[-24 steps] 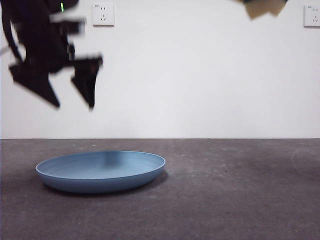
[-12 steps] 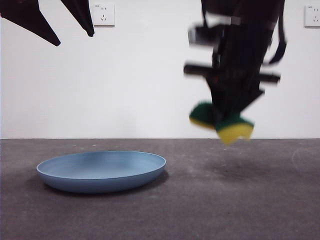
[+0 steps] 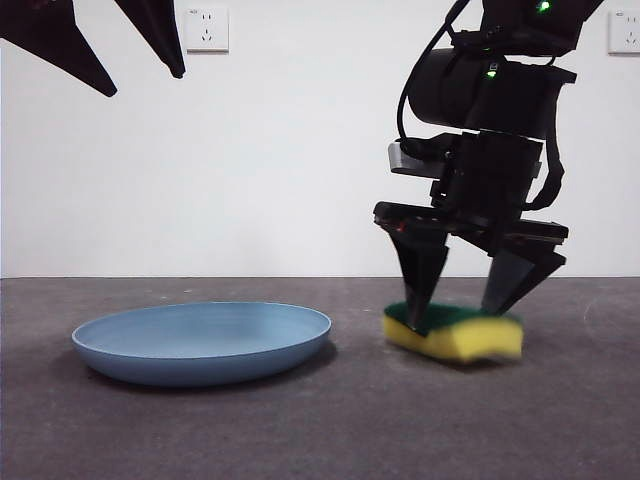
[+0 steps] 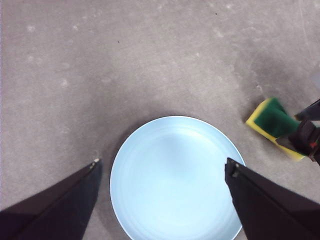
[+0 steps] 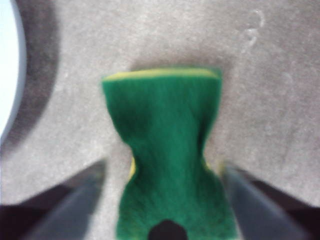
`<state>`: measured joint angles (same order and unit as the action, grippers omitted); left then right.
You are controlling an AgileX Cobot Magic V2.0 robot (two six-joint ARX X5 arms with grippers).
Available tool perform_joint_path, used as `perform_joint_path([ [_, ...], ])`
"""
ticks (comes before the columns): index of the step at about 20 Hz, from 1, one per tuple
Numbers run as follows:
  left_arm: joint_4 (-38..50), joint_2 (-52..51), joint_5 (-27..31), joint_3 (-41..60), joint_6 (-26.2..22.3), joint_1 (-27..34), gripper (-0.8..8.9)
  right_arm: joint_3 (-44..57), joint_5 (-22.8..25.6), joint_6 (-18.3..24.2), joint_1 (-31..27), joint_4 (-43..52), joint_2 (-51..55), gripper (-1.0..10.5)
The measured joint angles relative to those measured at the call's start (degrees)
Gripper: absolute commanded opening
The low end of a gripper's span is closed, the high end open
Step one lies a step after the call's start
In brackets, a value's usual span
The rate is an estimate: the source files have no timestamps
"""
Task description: Pick up the plate,pick up the cloth,clean the plate with the cloth
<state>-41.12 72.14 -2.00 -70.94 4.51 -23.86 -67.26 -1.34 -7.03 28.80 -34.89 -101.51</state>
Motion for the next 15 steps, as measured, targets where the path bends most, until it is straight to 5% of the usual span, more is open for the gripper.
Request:
perform_joint_path([
  [8, 0.0, 0.0, 0.2, 0.0, -0.7, 0.0, 4.02, 0.0, 0.0, -0.3, -0.3, -0.9, 3.1, 4.6],
  [9, 0.0, 0.0, 0.3, 0.0, -0.9, 0.0, 3.61, 0.0, 0.0, -0.3, -0.3, -1.3, 5.5, 3.3],
  [11, 0.0, 0.0, 0.3, 0.0, -1.2, 0.0, 0.83, 0.0, 0.0, -0.3, -0.3, -2.6, 10.9, 0.2],
  [12, 0.0, 0.0, 0.3, 0.0, -1.8, 0.0, -0.11, 0.0, 0.0, -0.3, -0.3, -3.5, 13.8, -0.1],
  [15, 0.0, 0.0, 0.1, 0.0, -2.8, -0.1, -0.08, 0.0, 0.0, 0.0, -0.3, -4.7, 20.9, -0.1],
])
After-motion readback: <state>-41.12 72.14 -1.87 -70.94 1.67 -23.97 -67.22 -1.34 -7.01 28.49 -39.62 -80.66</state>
